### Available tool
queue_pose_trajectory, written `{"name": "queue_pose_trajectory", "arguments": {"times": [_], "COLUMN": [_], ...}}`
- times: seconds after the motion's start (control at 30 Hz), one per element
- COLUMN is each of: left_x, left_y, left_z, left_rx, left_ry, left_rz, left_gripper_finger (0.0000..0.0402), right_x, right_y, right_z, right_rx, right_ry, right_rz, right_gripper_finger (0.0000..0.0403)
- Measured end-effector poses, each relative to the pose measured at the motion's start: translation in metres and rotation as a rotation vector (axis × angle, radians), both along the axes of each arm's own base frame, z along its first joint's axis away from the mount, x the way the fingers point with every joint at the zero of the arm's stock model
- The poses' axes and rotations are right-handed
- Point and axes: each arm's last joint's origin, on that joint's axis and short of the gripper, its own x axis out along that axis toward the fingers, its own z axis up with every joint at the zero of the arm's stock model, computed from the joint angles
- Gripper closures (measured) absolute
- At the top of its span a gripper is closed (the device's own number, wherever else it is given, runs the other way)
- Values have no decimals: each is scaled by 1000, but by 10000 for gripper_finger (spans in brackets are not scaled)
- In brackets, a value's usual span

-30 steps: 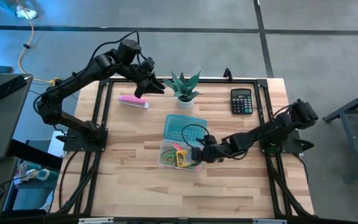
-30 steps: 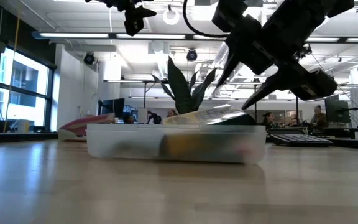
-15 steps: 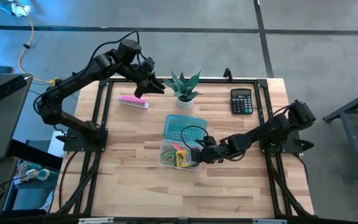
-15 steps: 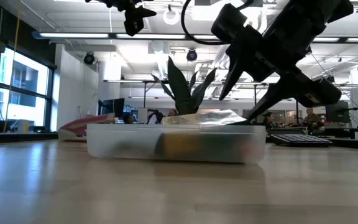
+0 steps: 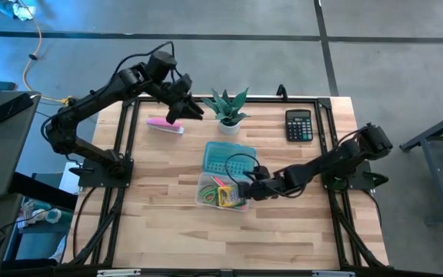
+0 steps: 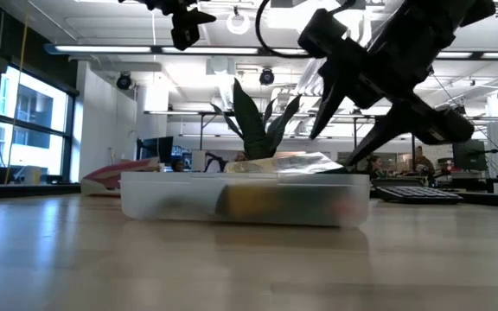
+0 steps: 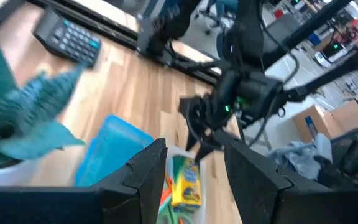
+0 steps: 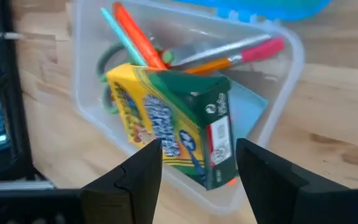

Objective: Pack school essentials
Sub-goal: Close the blue supply box

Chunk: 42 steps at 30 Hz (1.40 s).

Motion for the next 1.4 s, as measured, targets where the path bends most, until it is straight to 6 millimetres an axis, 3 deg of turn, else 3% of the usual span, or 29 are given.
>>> {"name": "queue_pose_trajectory", "arguments": {"times": [0.17, 0.47, 0.87, 1.03, 1.2, 1.4], "left_x": [9, 27, 33, 30, 25, 19], "left_y": [-13, -46, -109, -138, -166, -197], "left_z": [-17, -57, -78, -98, -117, -139], "left_rx": [-26, -63, -15, -66, -102, -152], "left_ry": [78, 272, 458, 545, 614, 668], "left_rz": [-26, -15, 145, 196, 275, 360], "left_gripper_finger": [250, 250, 250, 250, 250, 250], "right_x": [-10, -42, -101, -121, -128, -126], "right_y": [-10, -49, -109, -131, -150, -167], "right_z": [16, 61, 111, 119, 119, 99], "right_rx": [-72, -252, -435, -470, -476, -483], "right_ry": [6, 18, 17, 28, 36, 21], "right_rz": [1, 69, 153, 190, 264, 274], "right_gripper_finger": [208, 208, 208, 208, 208, 208]}}
